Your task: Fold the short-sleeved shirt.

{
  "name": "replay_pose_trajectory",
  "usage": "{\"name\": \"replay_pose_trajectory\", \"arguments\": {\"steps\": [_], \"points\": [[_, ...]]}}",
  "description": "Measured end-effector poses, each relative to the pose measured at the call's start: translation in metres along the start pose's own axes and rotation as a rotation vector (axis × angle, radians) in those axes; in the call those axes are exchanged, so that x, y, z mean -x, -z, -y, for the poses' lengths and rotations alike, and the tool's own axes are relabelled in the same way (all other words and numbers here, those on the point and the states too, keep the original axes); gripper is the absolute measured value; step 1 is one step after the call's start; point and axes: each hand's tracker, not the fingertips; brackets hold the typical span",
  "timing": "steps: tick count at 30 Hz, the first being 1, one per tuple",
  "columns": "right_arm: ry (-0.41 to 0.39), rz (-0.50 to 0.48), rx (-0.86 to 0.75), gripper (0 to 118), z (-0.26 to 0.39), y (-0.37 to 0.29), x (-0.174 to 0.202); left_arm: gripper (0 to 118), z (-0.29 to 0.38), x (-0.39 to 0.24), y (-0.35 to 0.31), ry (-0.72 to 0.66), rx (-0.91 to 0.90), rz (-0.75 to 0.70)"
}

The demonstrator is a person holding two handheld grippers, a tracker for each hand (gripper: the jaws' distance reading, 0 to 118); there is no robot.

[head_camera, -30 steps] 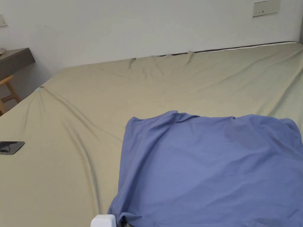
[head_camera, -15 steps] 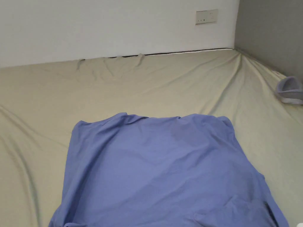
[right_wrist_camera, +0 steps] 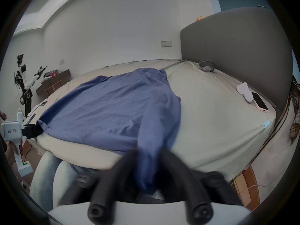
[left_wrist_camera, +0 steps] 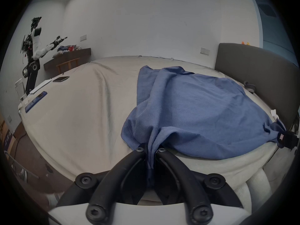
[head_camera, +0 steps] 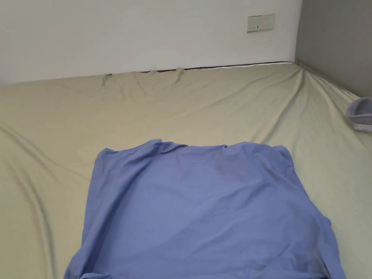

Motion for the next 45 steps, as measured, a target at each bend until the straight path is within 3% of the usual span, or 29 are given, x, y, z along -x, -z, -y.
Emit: {"name": "replay_pose_trajectory", "arguments": {"steps": [4, 8, 13, 16, 19, 24, 26, 30, 31, 32, 33, 34, 36, 39, 41, 43, 44, 45], "points": [[-0.041, -0.009, -0.016, 4, -0.004, -0.003, 0.004, 3, -0.005, 0.001, -0.006, -0.051, -0.017, 0.013], [0.052, -0.051, -0.074, 4, -0.020, -0.012, 0.005, 3, -0.015, 0.011, -0.009, -0.138, -0.034, 0.054], [0.045, -0.058, -0.163, 3, -0.057, -0.020, 0.012, 3, -0.057, 0.013, -0.026, -0.151, -0.153, 0.059], [0.089, -0.067, -0.246, 3, -0.090, -0.013, 0.012, 3, -0.099, 0.012, -0.022, -0.108, -0.198, 0.055], [0.086, -0.044, -0.221, 3, -0.121, 0.016, 0.014, 3, -0.138, 0.004, 0.014, 0.001, -0.166, -0.003], [0.053, -0.043, -0.155, 3, -0.162, 0.094, 0.021, 3, -0.178, -0.007, 0.100, 0.007, -0.070, -0.012], [0.023, -0.025, -0.142, 3, -0.175, 0.134, 0.004, 3, -0.188, -0.010, 0.127, 0.015, -0.059, -0.009], [-0.007, 0.005, -0.101, 5, -0.187, 0.184, 0.008, 17, -0.191, -0.019, 0.174, 0.018, -0.022, -0.030], [-0.021, 0.023, -0.082, 18, -0.188, 0.194, 0.009, 41, -0.190, -0.018, 0.182, -0.001, 0.024, -0.037], [-0.025, 0.031, -0.054, 50, -0.188, 0.203, 0.011, 74, -0.189, -0.016, 0.192, -0.030, 0.065, -0.039], [-0.028, 0.046, -0.022, 89, -0.188, 0.211, 0.011, 100, -0.186, -0.013, 0.196, -0.067, 0.101, -0.041], [-0.028, 0.054, -0.035, 116, -0.189, 0.213, 0.013, 111, -0.185, -0.012, 0.194, -0.089, 0.114, -0.048], [-0.047, 0.051, -0.166, 116, -0.191, 0.202, 0.017, 110, -0.181, -0.004, 0.180, -0.117, 0.023, -0.034], [-0.045, 0.037, -0.166, 115, -0.192, 0.178, 0.024, 109, -0.181, 0.001, 0.143, -0.076, -0.045, -0.045], [-0.052, 0.013, -0.208, 114, -0.193, 0.157, 0.030, 99, -0.178, 0.000, 0.111, -0.055, -0.105, -0.040], [-0.074, -0.018, -0.263, 113, -0.189, 0.131, 0.040, 75, -0.170, 0.001, 0.076, -0.037, -0.187, -0.005], [-0.081, -0.021, -0.279, 109, -0.186, 0.120, 0.045, 58, -0.165, 0.000, 0.062, -0.037, -0.213, -0.003], [-0.097, -0.031, -0.294, 102, -0.181, 0.106, 0.050, 34, -0.157, 0.001, 0.048, -0.058, -0.223, -0.010]]}}
